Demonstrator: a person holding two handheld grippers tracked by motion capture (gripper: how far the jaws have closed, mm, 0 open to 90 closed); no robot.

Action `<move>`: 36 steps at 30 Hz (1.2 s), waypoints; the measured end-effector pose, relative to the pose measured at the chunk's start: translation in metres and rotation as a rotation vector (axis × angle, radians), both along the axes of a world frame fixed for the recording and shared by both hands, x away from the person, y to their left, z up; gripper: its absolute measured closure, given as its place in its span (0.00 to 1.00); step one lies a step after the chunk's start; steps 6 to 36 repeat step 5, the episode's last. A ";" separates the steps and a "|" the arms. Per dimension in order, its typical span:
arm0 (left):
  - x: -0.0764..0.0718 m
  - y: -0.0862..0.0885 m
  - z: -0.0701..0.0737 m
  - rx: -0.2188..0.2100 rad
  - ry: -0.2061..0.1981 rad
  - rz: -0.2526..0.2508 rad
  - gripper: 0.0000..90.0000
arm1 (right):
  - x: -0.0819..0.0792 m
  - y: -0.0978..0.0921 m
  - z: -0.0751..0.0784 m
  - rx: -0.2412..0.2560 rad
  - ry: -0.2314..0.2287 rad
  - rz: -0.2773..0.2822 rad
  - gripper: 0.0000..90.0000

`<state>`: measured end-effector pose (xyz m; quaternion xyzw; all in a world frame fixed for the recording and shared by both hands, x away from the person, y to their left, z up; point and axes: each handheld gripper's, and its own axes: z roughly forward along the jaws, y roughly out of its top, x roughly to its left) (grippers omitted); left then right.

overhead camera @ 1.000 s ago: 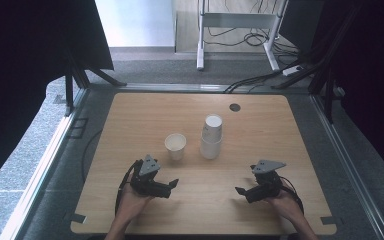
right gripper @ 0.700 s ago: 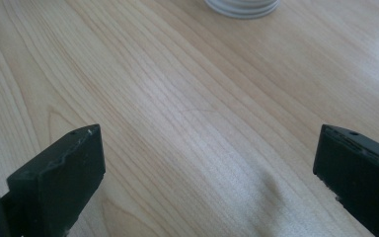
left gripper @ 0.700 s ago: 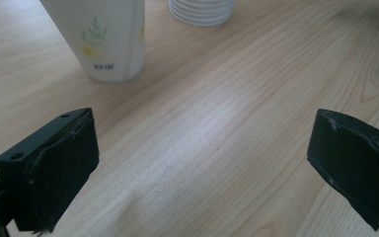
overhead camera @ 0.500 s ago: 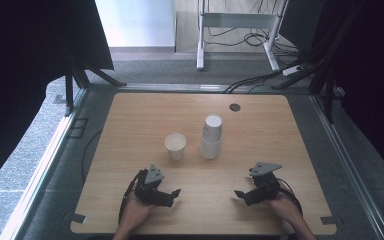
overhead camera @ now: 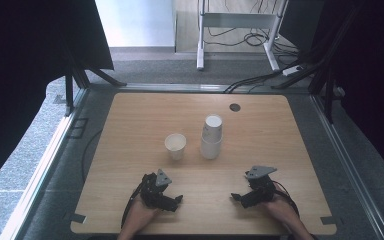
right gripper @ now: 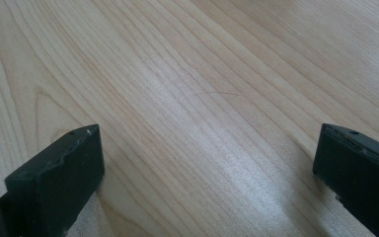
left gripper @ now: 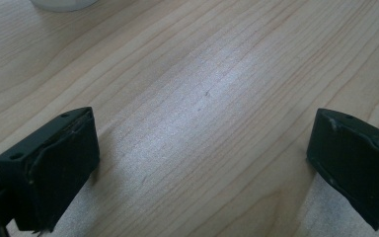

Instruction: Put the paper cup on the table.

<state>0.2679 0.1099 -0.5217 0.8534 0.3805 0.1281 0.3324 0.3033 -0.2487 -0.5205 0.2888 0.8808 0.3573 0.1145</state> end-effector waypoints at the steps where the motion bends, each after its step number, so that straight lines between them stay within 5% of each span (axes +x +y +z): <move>1: 0.000 0.000 0.000 0.001 0.000 0.001 0.00 | 0.000 0.000 0.000 0.001 0.000 -0.001 0.00; 36: 0.000 0.000 0.000 0.003 0.000 0.004 0.00 | 0.000 0.000 0.000 -0.001 -0.002 0.003 0.00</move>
